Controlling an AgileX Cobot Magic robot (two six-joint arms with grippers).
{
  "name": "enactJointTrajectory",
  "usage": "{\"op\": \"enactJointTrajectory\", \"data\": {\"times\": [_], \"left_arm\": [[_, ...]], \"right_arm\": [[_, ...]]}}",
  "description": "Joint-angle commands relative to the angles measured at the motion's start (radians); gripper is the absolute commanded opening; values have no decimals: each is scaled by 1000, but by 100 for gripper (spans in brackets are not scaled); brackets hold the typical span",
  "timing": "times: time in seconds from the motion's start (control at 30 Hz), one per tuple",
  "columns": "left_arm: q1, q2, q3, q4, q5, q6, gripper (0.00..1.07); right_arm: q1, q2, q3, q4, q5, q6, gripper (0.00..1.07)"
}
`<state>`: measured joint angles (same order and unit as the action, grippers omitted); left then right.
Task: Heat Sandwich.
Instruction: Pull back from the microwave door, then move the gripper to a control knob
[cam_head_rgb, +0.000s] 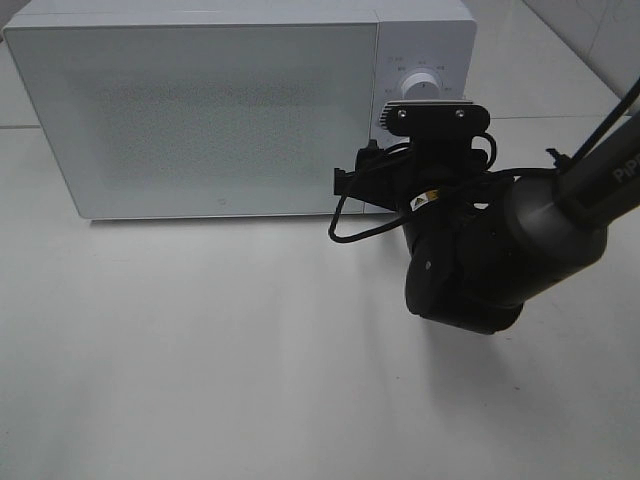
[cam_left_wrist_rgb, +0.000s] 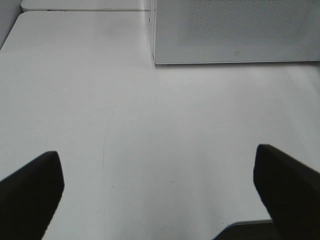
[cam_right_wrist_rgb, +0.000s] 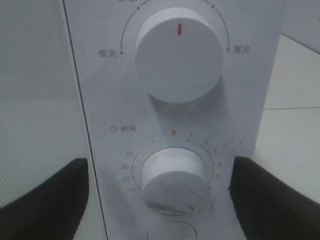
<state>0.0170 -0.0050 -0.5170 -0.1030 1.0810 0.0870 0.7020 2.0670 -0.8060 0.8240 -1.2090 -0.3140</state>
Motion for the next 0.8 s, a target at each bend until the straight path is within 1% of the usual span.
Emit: {"op": "enactJointTrajectory", "data": {"times": [0.03,0.4,0.53,0.67,0.7,0.73,0.8], "left_arm": [[2,-17,1,-1,-12,-6,97],[2,-17,1,-1,-12,-6,97],[2,-17,1,-1,-12,-6,97],[2,-17,1,-1,-12,-6,97],[2,-17,1,-1,-12,-6,97],[2,-17,1,-1,-12,-6,97],[2,-17,1,-1,-12,-6,97]], "right_arm": [[-4,17,-25,-19,-108,7,76],[-15,38,-34,-31,-103,13,76],[-15,38,-34,-34,-103,13,75],[-15,38,-34,-33,-103,13,63],[-15,38,-34,-33,-103,13,63],[-15,38,-34,-33,-103,13,52],[-15,38,-34,-33,-103,13,42]]}}
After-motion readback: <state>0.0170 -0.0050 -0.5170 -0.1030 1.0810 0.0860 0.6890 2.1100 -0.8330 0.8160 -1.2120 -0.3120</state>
